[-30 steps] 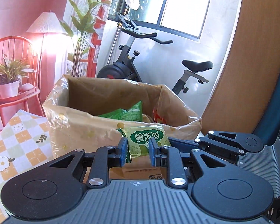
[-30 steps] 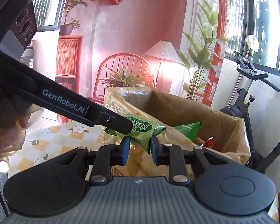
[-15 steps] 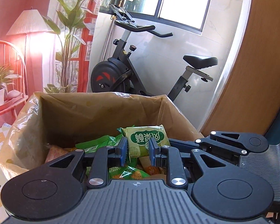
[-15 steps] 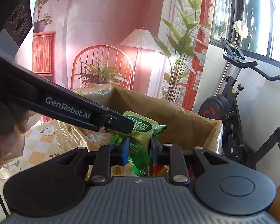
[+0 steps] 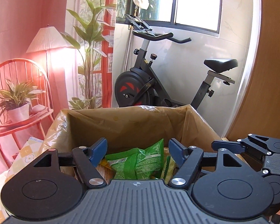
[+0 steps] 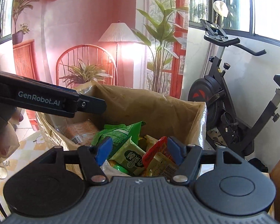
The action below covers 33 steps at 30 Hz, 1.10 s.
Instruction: Organize snacks
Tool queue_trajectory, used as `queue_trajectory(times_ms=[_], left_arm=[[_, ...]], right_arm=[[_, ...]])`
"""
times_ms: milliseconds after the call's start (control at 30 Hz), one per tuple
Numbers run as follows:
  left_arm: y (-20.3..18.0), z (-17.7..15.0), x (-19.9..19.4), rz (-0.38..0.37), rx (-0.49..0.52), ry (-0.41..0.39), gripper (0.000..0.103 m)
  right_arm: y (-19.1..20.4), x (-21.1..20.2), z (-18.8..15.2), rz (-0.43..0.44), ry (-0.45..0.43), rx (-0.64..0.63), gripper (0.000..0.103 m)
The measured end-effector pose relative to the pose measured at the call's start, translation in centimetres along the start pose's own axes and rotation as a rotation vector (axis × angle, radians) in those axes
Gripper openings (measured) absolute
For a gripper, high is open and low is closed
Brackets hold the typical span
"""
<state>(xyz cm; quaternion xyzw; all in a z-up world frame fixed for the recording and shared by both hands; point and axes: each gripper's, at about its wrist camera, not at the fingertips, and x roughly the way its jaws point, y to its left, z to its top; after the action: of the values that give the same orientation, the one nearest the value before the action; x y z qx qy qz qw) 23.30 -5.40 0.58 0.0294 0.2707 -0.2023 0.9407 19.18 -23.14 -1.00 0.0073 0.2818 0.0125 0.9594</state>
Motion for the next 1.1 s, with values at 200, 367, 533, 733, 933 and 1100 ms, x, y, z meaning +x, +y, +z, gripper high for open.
queue_trajectory(times_ms=[200,367,533,733,933,1100], left_arm=[[-0.1,0.8,-4.6,0.049,0.026,-0.087,0.089],[-0.3,0.8,-8.3,0.081,0.004,-0.124,0.094],[-0.7,0.4,-12.1,0.151,0.010,-0.173,0.094],[-1.2,-0.5,-15.8,0.205,-0.014,-0.202,0.094],[-1.0,-0.5,-18.0,0.258,-0.035,-0.228,0.094],[-0.7,-0.4,-18.7,0.284,-0.063,-0.238,0.094]], right_arm=[[0.4,-3.7,1.3,-0.056,-0.056,0.068,0.093],[1.6,-7.3,2.1,-0.077,-0.104,0.091,0.098],[3.0,-10.3,2.4,-0.092,-0.154,0.099,0.099],[3.7,-13.4,2.0,-0.098,-0.196,0.139,0.099],[4.1,-15.8,1.4,-0.100,-0.220,0.179,0.099],[4.5,-16.6,1.4,-0.098,-0.214,0.171,0.099]])
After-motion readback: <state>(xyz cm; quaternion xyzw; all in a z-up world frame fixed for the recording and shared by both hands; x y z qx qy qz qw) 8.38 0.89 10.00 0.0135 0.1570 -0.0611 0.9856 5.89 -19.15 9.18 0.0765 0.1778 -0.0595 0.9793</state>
